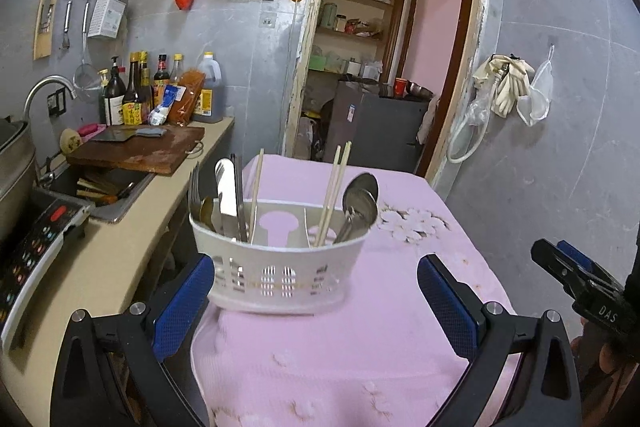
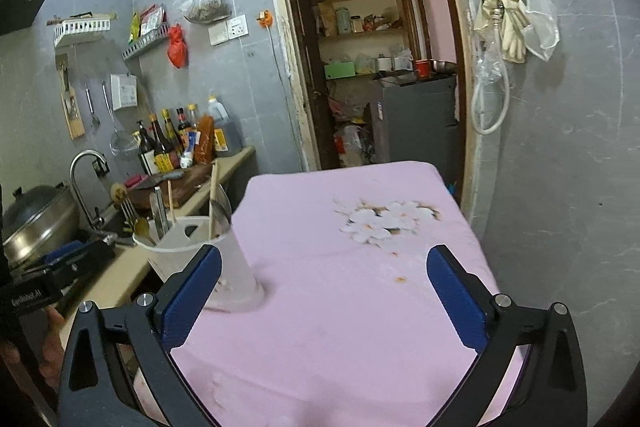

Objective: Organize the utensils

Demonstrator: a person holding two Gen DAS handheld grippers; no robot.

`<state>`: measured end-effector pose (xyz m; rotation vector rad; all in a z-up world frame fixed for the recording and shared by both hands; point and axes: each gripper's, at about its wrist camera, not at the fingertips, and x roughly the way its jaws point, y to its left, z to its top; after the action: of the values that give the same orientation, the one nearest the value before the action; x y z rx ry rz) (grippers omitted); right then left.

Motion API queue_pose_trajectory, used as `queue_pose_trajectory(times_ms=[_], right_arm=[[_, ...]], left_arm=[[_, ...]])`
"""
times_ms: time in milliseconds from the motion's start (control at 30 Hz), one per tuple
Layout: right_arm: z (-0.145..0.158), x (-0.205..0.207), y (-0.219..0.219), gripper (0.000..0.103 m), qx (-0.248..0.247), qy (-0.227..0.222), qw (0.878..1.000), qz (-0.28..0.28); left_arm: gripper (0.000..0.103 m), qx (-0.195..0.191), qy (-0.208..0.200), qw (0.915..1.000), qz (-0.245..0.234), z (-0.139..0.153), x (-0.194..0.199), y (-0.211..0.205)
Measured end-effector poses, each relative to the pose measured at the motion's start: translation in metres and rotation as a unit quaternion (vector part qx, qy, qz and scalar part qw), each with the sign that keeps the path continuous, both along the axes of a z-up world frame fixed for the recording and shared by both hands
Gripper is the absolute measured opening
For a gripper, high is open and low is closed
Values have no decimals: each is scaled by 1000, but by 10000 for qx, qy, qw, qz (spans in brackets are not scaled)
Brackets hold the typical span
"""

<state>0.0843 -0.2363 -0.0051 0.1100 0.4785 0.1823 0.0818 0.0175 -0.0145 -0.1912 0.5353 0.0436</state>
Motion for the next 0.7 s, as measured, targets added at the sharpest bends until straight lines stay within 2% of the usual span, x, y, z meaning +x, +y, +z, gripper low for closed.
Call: queue_pose_trajectory(times_ms=[267,467,700], right_arm=[[-4,-25,-16,101,-49,95,9999,-83],[-6,-43,-27,101,95,-33,9992,-377],[-7,-49,-31,101,67,1,9995,-305]], left_arm=[[102,104,142,9998,99,-8,-24,-11],[102,250,96,9996,77,-11,-40,-18],[102,165,74,9998,110,-12,-51,-26]])
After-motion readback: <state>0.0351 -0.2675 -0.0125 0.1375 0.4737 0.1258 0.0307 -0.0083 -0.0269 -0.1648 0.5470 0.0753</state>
